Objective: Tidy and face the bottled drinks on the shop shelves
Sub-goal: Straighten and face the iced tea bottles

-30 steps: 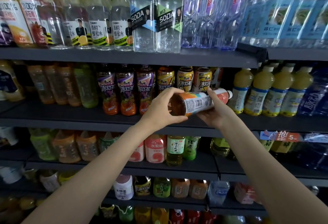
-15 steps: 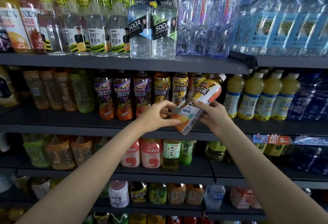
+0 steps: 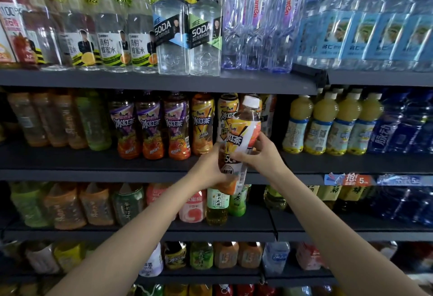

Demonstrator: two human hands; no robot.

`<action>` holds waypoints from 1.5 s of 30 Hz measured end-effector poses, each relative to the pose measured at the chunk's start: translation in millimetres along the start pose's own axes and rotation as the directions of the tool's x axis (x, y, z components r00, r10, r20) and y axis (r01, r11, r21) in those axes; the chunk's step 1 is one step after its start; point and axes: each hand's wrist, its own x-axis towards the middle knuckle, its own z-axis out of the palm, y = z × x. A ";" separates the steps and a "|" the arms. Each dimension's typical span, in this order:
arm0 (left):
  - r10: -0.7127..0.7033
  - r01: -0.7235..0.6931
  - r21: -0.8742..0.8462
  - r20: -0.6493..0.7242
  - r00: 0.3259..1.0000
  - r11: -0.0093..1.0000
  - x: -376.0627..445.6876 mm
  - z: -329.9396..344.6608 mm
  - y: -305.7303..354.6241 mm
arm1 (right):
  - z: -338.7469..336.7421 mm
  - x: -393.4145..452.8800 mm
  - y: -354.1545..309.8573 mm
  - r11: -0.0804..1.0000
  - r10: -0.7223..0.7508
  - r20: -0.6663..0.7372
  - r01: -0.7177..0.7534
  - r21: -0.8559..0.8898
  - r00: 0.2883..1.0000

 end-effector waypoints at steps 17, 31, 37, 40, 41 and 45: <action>-0.159 0.179 0.145 -0.137 0.978 0.973 78.5 6.0 -37.2 | -33.5 77.9 38.7 0.905 -0.083 -0.227 -0.022 -0.425 0.970; -0.231 0.243 0.138 -0.097 0.968 0.960 98.4 4.1 -41.2 | -29.1 179.8 90.8 0.884 0.148 -0.460 -0.326 -0.335 0.875; -0.257 0.265 0.090 -0.092 0.962 0.960 99.1 3.1 -38.9 | -37.7 184.3 98.1 0.853 0.161 -0.505 -0.377 -0.361 0.848; -0.262 0.271 0.106 -0.091 0.961 0.957 98.5 2.8 -35.1 | -34.0 182.0 94.8 0.843 0.161 -0.520 -0.391 -0.370 0.839; -0.272 0.280 0.106 -0.087 0.958 0.954 98.8 2.5 -35.1 | -32.1 179.8 92.6 0.840 0.163 -0.527 -0.398 -0.370 0.834; -0.294 0.302 0.116 -0.078 0.953 0.946 98.0 4.5 -35.0 | -28.3 160.4 88.7 0.820 0.137 -0.532 -0.397 -0.412 0.836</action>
